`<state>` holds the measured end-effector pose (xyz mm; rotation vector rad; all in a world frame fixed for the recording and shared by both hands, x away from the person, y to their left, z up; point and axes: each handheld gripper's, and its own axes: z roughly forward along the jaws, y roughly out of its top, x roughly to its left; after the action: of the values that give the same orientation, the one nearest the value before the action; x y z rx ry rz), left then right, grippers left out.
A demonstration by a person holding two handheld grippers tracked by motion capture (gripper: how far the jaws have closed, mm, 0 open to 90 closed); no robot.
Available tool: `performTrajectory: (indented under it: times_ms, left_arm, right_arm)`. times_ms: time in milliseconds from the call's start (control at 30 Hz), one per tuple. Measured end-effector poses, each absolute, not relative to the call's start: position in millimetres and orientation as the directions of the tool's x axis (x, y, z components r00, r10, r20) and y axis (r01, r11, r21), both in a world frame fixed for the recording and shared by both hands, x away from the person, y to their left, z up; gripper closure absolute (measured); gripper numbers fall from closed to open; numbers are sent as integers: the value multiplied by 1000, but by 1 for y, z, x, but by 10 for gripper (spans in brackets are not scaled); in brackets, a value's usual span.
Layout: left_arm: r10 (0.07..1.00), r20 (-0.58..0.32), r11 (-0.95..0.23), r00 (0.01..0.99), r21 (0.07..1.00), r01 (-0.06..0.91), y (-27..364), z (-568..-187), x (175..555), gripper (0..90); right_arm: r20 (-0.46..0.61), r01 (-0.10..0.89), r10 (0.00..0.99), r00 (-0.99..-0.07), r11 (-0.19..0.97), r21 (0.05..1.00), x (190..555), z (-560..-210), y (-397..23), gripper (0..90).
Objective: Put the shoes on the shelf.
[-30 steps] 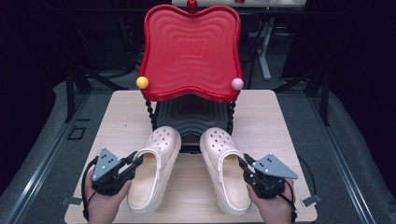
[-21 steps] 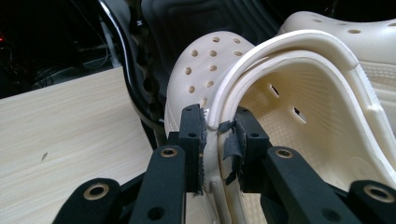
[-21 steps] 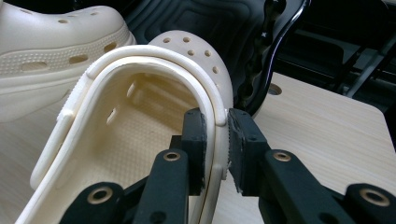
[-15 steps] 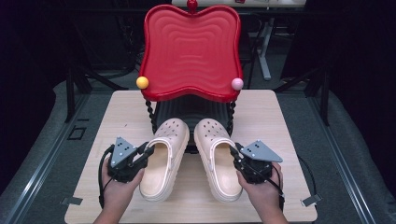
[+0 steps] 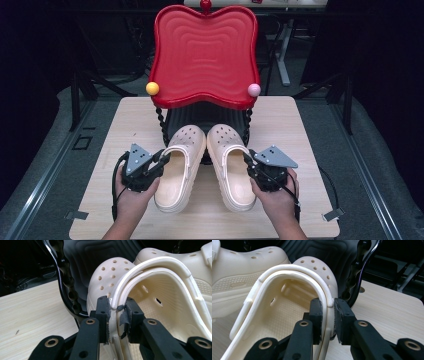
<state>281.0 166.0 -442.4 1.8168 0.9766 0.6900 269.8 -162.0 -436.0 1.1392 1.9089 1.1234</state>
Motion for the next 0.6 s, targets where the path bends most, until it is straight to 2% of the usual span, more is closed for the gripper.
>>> performTrajectory:
  times_ms: [600]
  left_arm:
    - [868,53,-241,494,915,324,152,-439,315,761]
  right_arm:
    - [-44,359,922,-386,194,913,301,-433,-143,767]
